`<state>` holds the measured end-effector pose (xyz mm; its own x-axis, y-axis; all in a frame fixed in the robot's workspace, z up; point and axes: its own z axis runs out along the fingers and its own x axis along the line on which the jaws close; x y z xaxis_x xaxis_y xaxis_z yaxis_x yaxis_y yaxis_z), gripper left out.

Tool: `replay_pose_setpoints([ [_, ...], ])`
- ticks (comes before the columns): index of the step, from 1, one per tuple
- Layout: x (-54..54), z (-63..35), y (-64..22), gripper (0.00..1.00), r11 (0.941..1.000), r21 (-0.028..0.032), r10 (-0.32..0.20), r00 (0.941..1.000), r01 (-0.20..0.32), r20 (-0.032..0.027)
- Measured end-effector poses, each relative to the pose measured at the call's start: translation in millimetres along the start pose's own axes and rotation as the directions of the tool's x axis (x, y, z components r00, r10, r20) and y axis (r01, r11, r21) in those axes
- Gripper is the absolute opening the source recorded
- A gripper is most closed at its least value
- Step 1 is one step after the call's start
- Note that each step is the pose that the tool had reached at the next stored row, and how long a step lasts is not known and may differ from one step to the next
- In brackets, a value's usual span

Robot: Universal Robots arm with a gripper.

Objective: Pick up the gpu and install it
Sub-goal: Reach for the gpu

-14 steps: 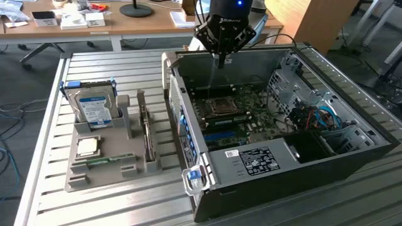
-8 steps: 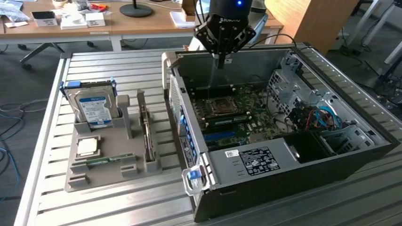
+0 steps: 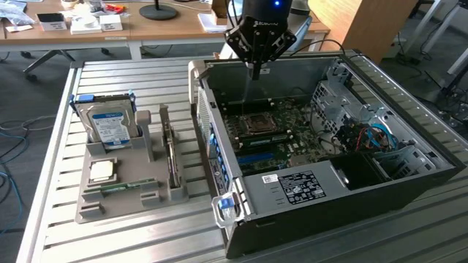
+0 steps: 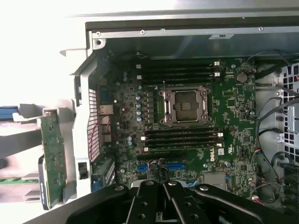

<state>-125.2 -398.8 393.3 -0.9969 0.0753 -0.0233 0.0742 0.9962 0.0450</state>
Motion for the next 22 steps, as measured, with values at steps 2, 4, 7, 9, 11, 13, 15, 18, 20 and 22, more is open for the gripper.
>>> replay_pose_setpoints([
  [2,0.9,0.0,-0.1,0.11,1.0,-0.0001,0.0,1.0,0.0,0.0001],
  [4,1.8,0.0,-0.1,0.11,1.0,-0.0001,0.0,1.0,0.0,0.0001],
  [7,3.4,-0.1,-0.3,0.11,1.0,-0.0001,0.0,1.0,0.0,0.0001],
  [9,4.4,-0.1,-0.3,0.11,1.0,-0.0001,0.0,1.0,0.0,0.0001],
  [11,5.1,-0.1,-0.4,0.11,1.0,-0.0001,0.0,1.0,0.0,0.0],
  [13,6.0,-0.2,-0.5,0.11,1.0,0.0,0.0,1.0,0.0,0.0],
  [15,7.6,-0.2,-0.6,0.11,1.0,0.0,0.0,1.0,0.0,0.0],
  [18,11.0,-0.3,-0.8,0.11,1.0,0.0,0.0,1.0,0.0,0.0],
  [20,13.3,-0.3,-1.0,0.11,1.0,0.0,0.0,1.0,0.0,0.0],
  [22,15.7,-0.4,-1.2,0.11,1.0,-0.0001,0.0,1.0,0.0,0.0],
])
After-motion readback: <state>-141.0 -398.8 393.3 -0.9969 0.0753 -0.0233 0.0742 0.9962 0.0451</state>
